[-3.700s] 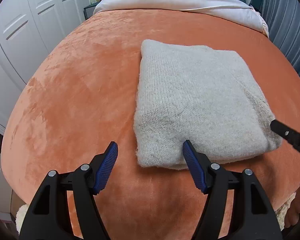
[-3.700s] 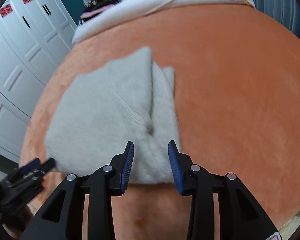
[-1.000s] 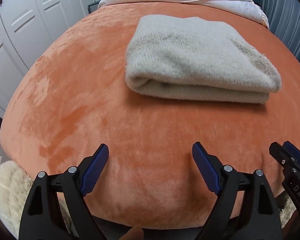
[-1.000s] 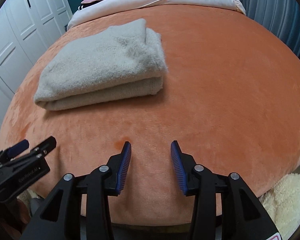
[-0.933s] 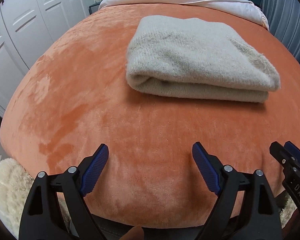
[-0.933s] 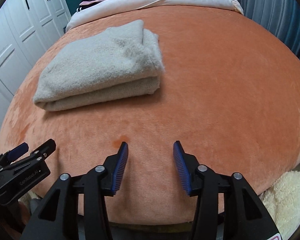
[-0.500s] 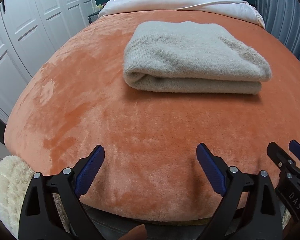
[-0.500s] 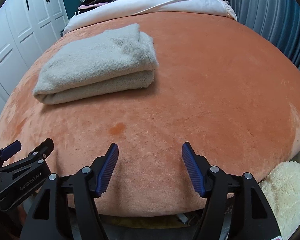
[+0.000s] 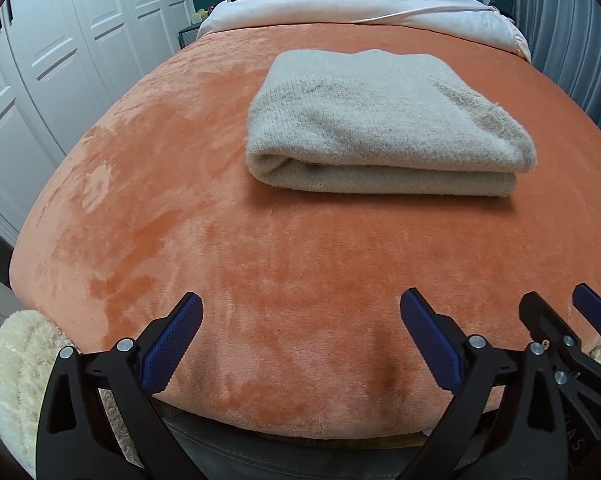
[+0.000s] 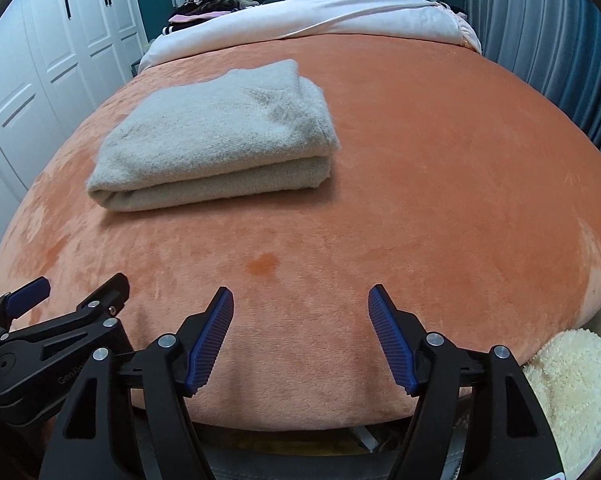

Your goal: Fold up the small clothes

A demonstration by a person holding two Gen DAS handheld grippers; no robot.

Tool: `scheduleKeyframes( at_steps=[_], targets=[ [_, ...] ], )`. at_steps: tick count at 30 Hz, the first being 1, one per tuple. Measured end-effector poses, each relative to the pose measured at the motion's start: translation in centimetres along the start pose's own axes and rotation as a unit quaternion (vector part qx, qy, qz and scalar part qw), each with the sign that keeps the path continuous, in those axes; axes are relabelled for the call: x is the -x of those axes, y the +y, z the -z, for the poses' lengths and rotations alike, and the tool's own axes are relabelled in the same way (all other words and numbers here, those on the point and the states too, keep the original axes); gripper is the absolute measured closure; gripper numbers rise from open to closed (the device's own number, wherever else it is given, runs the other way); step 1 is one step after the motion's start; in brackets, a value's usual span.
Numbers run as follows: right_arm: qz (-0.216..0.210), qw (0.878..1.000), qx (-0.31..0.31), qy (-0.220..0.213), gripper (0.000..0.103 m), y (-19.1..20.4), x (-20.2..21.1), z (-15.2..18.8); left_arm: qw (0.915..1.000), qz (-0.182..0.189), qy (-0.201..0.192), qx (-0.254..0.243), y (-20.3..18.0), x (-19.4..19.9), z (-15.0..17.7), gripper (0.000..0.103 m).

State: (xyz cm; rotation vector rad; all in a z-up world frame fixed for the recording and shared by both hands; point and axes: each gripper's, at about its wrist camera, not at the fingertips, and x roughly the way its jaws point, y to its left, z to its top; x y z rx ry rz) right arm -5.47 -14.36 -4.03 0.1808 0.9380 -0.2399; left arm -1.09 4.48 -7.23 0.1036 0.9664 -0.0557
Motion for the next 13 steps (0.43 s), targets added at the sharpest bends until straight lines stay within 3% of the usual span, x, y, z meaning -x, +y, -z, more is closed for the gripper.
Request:
scheduleKeyframes(
  at_steps=[13],
  targets=[
    [0.006, 1.0, 0.0, -0.005, 0.034, 0.09, 0.62, 0.05, 1.0, 0.0, -0.008, 0.003, 0.15, 0.49, -0.02, 0.011]
  ],
)
